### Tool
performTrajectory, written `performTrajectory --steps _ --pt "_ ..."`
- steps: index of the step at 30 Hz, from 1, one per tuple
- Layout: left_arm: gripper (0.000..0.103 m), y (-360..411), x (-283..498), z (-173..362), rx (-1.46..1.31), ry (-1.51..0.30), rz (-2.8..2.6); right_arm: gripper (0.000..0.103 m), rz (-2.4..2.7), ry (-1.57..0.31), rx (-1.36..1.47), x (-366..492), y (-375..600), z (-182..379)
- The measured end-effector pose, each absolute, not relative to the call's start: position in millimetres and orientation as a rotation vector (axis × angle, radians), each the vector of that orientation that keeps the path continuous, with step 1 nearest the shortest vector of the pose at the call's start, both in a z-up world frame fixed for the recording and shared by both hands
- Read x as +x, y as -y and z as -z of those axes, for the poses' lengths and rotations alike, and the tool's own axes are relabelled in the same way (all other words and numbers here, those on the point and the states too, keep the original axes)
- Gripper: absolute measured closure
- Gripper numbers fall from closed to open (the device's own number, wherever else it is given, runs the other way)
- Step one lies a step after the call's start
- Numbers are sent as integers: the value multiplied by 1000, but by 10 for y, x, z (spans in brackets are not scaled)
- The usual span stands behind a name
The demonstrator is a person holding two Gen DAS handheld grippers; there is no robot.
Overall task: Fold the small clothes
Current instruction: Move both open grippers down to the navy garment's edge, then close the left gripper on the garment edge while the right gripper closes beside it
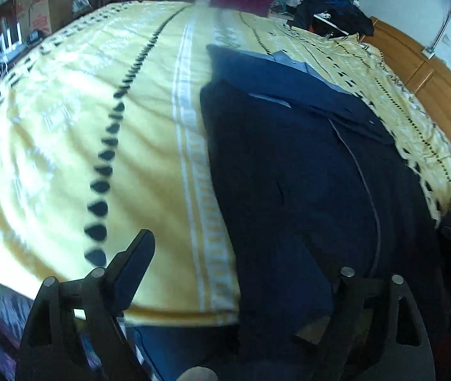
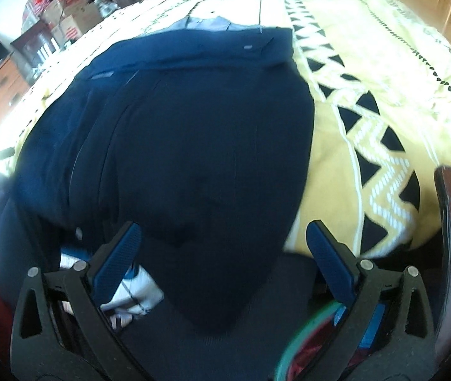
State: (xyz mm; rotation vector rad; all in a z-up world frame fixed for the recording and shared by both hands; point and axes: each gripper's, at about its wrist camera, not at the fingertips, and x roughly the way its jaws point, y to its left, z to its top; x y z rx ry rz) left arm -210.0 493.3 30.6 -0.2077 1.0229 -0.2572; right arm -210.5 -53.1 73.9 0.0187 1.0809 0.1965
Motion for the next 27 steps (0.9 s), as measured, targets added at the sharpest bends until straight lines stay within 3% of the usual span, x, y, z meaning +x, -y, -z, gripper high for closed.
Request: performTrajectory --steps 3,10,23,24,25,26,27 --pt "31 -4918 -2249 -228 -225 -1059 287 14 -224 -1111 25 -2209 561 -715" --pt "46 -4766 -2419 -71 -233 -1110 344 35 -259 -1194 122 -2371 672 -552" --pt "55 -4466 -2417 212 -212 -1205 398 34 -266 -1221 160 -2317 665 -405" --pt "58 -4458 -2418 237 -214 -1206 401 43 -268 -1217 160 -2299 663 -414" --pt "65 -4449 -2407 247 -214 -1204 398 74 -277 -1211 168 -2283 675 -439" --pt "72 -4448 -2395 259 -222 -1206 393 92 -284 -1208 185 -2267 692 -463" --pt "90 -4459 -2383 258 -238 -1209 390 93 -311 -1195 246 -2249 736 -522"
